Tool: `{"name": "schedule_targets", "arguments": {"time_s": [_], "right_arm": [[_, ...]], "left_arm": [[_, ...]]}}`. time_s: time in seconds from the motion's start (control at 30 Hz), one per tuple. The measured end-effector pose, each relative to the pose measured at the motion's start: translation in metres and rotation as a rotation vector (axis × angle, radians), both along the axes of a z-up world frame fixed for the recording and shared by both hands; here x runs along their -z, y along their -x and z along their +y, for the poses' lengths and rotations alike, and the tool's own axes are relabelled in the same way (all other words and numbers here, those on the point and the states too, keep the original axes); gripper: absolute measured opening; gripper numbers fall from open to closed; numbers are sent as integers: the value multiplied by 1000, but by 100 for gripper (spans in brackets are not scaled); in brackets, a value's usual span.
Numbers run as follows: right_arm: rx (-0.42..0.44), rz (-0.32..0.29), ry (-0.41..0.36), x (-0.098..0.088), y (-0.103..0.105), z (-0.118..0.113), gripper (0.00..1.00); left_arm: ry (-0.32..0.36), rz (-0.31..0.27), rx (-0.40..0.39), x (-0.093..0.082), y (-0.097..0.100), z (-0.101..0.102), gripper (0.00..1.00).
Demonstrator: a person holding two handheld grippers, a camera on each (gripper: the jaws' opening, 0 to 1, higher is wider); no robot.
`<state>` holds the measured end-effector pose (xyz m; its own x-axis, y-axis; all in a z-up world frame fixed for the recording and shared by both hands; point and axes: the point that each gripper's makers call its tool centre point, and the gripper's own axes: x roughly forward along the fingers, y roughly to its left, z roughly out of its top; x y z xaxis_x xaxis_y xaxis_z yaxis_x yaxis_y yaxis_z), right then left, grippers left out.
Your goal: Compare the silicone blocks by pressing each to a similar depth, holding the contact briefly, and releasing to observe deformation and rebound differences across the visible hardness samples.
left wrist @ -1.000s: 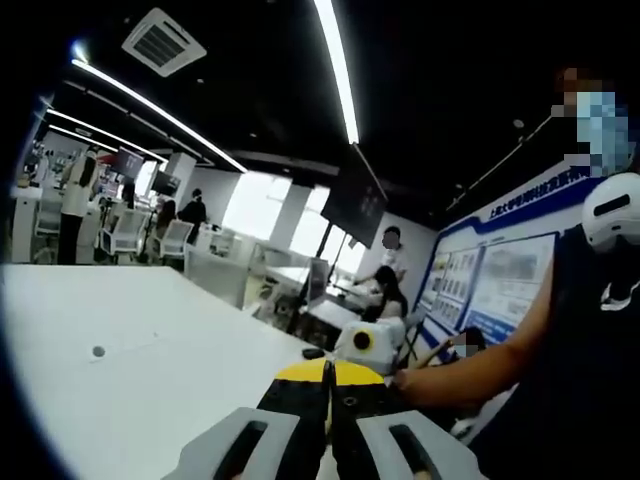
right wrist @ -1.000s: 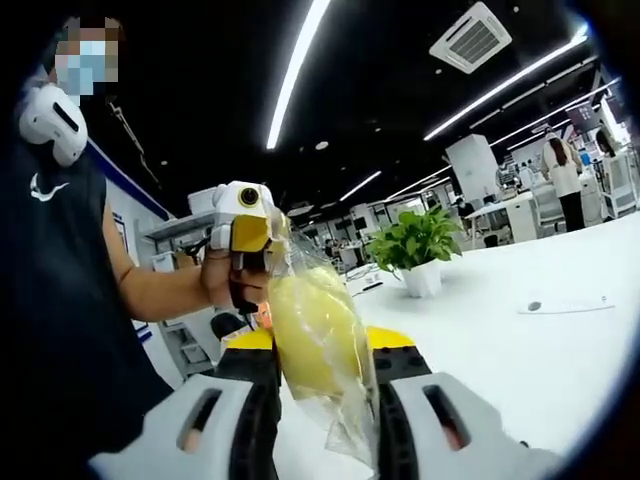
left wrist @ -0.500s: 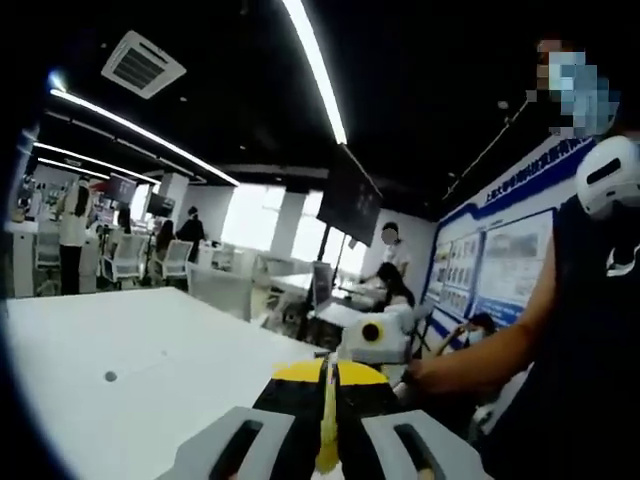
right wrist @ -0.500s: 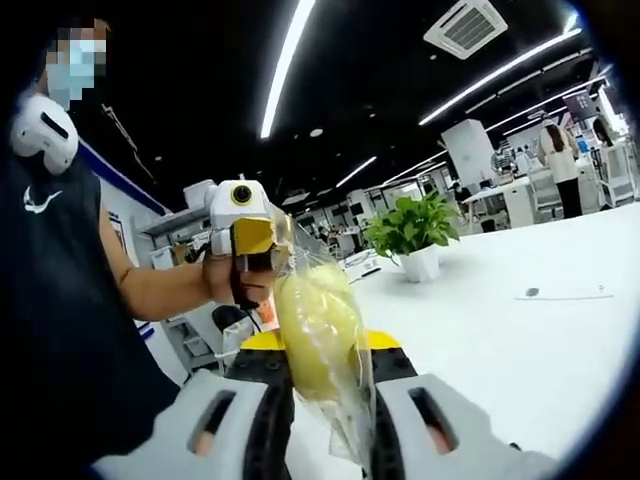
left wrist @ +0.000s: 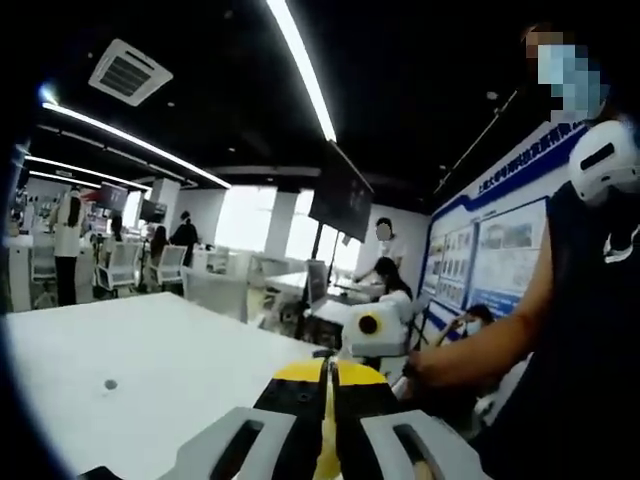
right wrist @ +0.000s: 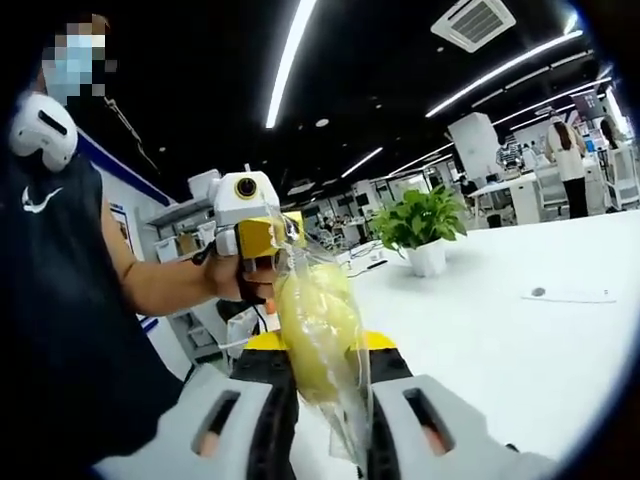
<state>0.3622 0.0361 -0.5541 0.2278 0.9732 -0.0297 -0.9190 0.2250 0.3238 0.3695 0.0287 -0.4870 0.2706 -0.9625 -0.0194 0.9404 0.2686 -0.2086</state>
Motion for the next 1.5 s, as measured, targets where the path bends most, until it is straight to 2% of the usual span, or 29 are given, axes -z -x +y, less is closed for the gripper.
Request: {"name": "schedule_targets", "arguments": {"time_s": [0.1, 0.4, 0.6, 0.7, 0.93, 1.13, 1.3, 1.5], "right_arm": [[1, 3, 6, 1, -1, 1, 11], [-9, 6, 8, -1, -1, 1, 9], [-6, 17, 14, 2, -2, 1, 9], [-2, 13, 18, 2, -3, 0, 8], [5, 30, 18, 4, -7, -3, 9], [17, 33, 0, 3, -8, -4, 10], [19, 40, -5, 3, -8, -5, 11], [27, 37, -12, 3, -7, -8, 12]], "left_arm": [[-8, -23, -10, 2, -2, 0, 0], [26, 15, -25, 0, -6, 2, 0], [13, 21, -44, 3, -10, 1, 0], [3, -7, -56, 4, -11, 0, 0], [8, 40, -77, 5, -15, -2, 0], [2, 35, -72, 4, -15, -3, 0], [14, 69, -71, 4, -15, -5, 0], [11, 77, -67, 4, -14, -7, 0]]}}
